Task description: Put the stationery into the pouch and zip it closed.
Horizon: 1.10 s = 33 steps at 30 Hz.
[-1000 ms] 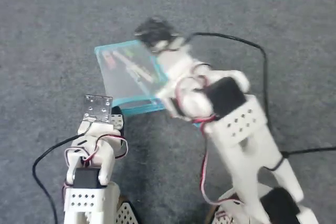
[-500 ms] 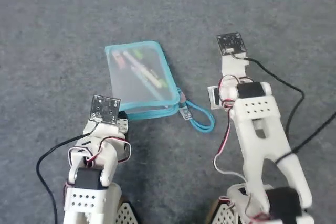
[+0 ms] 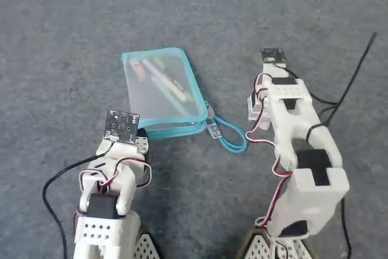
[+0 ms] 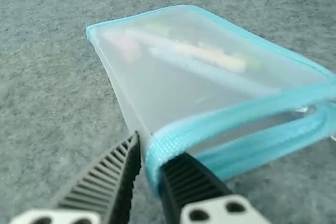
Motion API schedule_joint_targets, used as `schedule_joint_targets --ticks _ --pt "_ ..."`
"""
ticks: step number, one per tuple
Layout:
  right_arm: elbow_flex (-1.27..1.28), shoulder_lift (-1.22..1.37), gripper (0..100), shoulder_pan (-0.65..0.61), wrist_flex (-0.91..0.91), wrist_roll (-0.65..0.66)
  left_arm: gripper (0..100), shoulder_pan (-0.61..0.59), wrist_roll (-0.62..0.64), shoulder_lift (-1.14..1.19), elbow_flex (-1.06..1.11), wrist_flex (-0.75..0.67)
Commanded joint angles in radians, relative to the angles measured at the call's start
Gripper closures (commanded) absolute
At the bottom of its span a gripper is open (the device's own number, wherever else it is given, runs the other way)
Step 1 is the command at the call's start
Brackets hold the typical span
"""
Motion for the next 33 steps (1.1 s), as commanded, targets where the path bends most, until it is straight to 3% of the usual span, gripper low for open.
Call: schedule_joint_targets --ticks 1,9,19,25,29,33 --pt "-0.057 -0.007 90.8 0.008 0.082 -0.015 99 -0.008 -0.006 -0.017 -0.054 -0.023" --pt "-0.063 -0.048 97.6 0.018 0.186 0.009 99 -0.008 -0.006 -0.017 -0.054 -0.025" --pt "-0.057 -0.567 99.1 -0.065 0.486 0.233 99 -0.006 -0.006 -0.017 -0.054 -0.025" --pt "-0.061 -0.796 99.1 -0.338 0.664 0.345 99 -0.003 -0.006 -0.017 -0.054 -0.025" --pt "-0.060 -0.811 99.1 -0.565 0.731 0.404 99 -0.005 -0.006 -0.017 -0.054 -0.025" --pt "-0.060 -0.796 99.1 -0.688 0.730 0.404 99 -0.006 -0.006 -0.017 -0.054 -0.025"
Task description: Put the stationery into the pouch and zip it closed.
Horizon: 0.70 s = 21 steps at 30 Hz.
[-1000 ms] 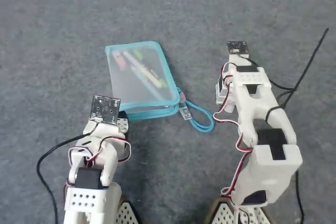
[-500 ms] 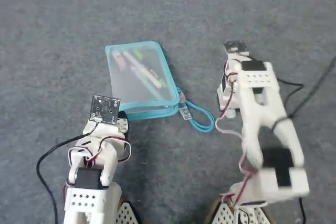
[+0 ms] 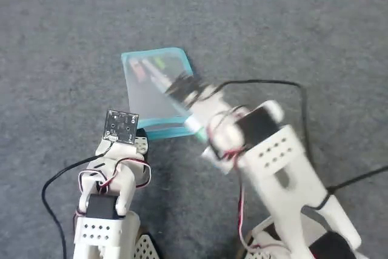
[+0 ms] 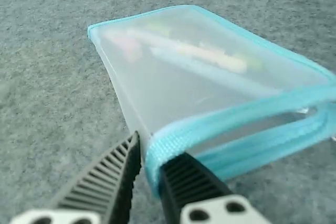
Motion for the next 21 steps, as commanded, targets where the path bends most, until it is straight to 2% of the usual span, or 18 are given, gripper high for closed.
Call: schedule_joint_targets --ticks 1,9,21 --pt "-0.041 -0.016 99.1 -0.122 0.015 0.017 99 -0.002 -0.006 -0.017 -0.054 -0.025" --pt "-0.087 0.246 99.1 -0.122 -0.062 0.002 99 0.002 -0.006 -0.017 -0.054 -0.025" --pt "-0.532 0.651 99.1 -0.094 -0.053 -0.167 99 0.002 -0.008 -0.017 -0.054 -0.025"
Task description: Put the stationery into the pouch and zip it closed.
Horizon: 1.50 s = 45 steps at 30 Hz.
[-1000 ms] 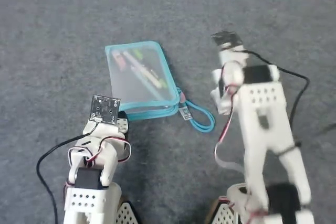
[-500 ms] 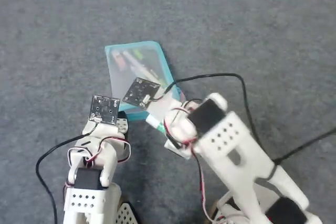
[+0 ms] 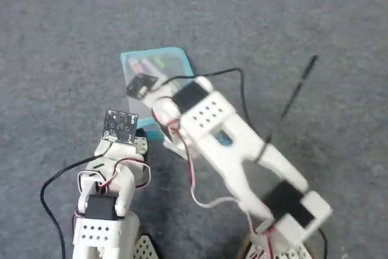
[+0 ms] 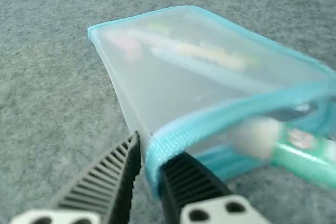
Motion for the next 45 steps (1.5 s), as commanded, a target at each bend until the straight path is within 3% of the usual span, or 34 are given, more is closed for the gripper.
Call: schedule_joint_targets --ticks 1,10,17,27,32,39,45 --pt "-0.216 0.111 99.1 0.039 -0.004 -0.081 99 0.002 -0.008 -0.017 -0.054 -0.025" --pt "-0.473 0.271 97.6 0.122 -0.002 -0.167 99 0.003 -0.009 -0.017 -0.054 -0.025" --pt "-0.483 0.269 74.7 0.071 -0.015 -0.167 99 0.003 -0.009 -0.017 -0.054 -0.025" --pt "-0.422 0.016 74.5 0.094 -0.015 -0.163 99 -0.003 -0.011 -0.017 -0.054 -0.025" --pt "-0.106 -0.232 74.5 0.134 -0.188 -0.161 99 -0.005 -0.011 -0.017 -0.054 -0.025" --pt "0.621 -0.630 74.6 0.199 -0.650 -0.157 99 -0.005 -0.012 -0.017 -0.054 -0.025" --pt "0.980 -0.699 74.6 0.208 -0.880 -0.077 99 0.000 -0.011 -0.017 -0.054 -0.025"
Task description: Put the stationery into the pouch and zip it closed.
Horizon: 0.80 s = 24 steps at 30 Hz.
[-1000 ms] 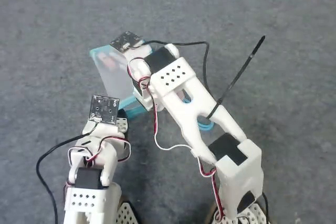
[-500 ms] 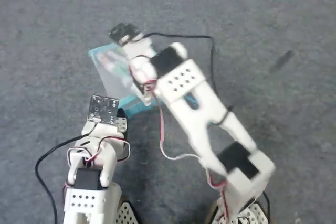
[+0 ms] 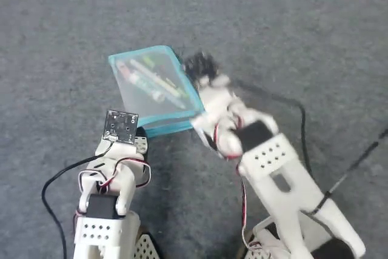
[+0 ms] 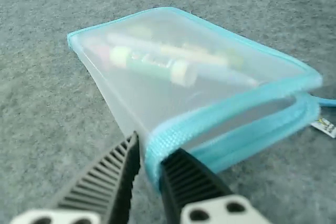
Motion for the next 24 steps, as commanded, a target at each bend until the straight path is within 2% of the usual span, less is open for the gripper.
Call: schedule_joint_targets --ticks 1,12,24 --pt "0.184 -0.054 74.6 0.008 -0.147 0.040 99 0.003 -0.011 -0.017 -0.053 -0.023" --pt "0.133 0.305 74.5 0.016 -0.361 0.041 99 0.003 -0.011 -0.017 -0.053 -0.023" --pt "0.072 0.406 74.5 0.044 -0.596 0.049 99 0.003 -0.011 -0.017 -0.053 -0.023"
